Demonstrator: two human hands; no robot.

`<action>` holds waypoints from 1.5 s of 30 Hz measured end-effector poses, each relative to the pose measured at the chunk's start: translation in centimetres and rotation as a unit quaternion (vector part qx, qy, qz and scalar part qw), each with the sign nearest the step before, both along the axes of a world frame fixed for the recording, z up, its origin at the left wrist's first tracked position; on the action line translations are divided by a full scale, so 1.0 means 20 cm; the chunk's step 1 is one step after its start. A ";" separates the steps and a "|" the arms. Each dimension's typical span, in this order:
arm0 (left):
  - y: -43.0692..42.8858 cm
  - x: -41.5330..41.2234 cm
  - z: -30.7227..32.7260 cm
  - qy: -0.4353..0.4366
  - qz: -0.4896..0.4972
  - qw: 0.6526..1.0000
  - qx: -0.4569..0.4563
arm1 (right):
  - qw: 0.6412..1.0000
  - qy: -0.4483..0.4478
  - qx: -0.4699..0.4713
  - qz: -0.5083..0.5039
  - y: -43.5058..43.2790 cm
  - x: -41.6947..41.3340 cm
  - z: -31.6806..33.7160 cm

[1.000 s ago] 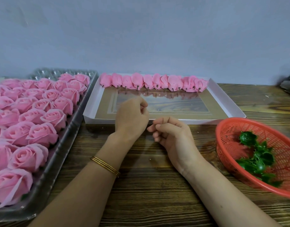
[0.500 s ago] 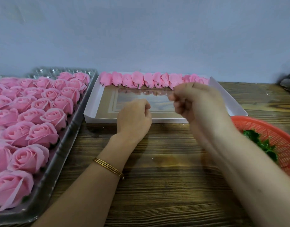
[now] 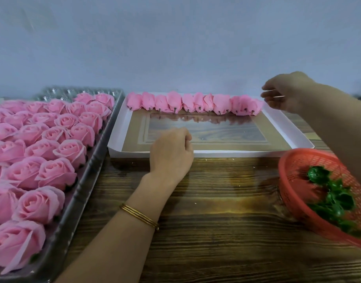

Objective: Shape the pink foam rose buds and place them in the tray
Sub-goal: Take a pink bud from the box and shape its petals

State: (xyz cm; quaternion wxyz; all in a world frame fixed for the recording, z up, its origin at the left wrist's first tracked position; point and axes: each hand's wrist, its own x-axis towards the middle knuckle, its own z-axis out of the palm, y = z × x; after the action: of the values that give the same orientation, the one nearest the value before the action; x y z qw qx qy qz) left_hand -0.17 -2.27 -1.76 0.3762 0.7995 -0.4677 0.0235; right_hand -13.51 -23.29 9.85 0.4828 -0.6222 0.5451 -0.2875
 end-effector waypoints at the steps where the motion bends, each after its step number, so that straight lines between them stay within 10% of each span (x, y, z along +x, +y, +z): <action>1: 0.00 0.00 0.00 -0.002 0.000 1.000 -0.002 | 1.000 0.024 0.011 -0.010 -0.05 -0.01 -0.02; 24: -0.02 0.00 -0.01 -0.028 0.013 0.999 -0.018 | 0.978 0.153 0.138 -0.036 -0.40 0.10 -0.30; 45: -0.02 0.00 -0.02 -0.037 0.016 0.999 -0.024 | 0.971 0.219 0.074 0.063 -0.36 0.14 -0.34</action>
State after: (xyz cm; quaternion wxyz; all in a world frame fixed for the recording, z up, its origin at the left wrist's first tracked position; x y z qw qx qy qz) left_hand -0.07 -2.71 -2.22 0.3775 0.7964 -0.4672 0.0701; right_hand -10.64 -30.43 2.96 0.4137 -0.6658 0.6168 -0.0723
